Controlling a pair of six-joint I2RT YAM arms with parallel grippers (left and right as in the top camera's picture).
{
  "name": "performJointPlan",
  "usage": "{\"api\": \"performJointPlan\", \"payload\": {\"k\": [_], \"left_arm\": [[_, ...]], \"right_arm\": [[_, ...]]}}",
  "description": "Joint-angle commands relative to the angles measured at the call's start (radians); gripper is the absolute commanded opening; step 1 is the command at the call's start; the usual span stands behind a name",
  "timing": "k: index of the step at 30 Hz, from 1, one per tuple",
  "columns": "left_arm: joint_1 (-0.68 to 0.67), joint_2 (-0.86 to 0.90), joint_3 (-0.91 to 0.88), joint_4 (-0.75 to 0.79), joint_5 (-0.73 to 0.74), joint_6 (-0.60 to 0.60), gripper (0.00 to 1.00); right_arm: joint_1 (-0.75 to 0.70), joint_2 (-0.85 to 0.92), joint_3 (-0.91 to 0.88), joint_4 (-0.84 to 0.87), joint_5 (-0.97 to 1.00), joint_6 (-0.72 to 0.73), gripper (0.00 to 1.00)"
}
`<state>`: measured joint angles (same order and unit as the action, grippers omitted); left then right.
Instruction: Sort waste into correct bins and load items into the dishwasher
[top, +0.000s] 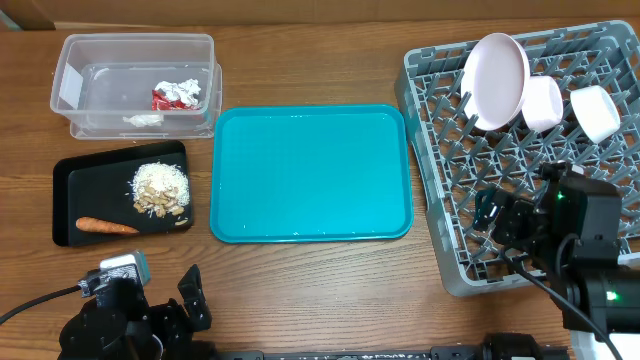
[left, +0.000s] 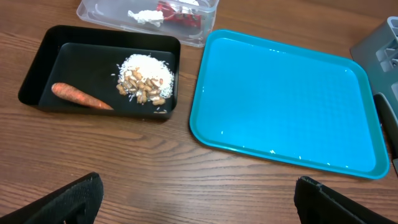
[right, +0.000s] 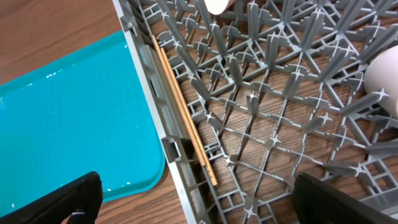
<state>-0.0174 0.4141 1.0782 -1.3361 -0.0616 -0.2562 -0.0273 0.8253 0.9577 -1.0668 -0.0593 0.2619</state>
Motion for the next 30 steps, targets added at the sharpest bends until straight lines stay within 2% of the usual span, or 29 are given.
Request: {"api": "performJointPlan", "payload": {"k": [1, 10, 14, 24, 30], "left_arm": [[0.008, -0.004, -0.009, 0.0, -0.013, -0.01, 0.99], [0.008, -0.004, -0.009, 0.0, -0.013, -0.01, 1.0], [0.008, -0.004, -0.009, 0.0, -0.013, -0.01, 1.0], [0.008, -0.004, -0.009, 0.0, -0.013, -0.01, 1.0], [0.008, -0.004, -0.009, 0.0, -0.013, -0.01, 1.0]], "right_arm": [[0.0, 0.011, -0.005, 0.003, 0.014, 0.001, 1.0], [-0.002, -0.013, -0.006, 0.017, 0.046, -0.003, 1.0], [-0.002, -0.097, -0.049, 0.121, 0.059, -0.008, 1.0], [0.0, -0.52, -0.496, 0.626, 0.043, -0.006, 1.0], [0.021, -0.683, -0.743, 0.915, 0.023, -0.007, 1.0]]}}
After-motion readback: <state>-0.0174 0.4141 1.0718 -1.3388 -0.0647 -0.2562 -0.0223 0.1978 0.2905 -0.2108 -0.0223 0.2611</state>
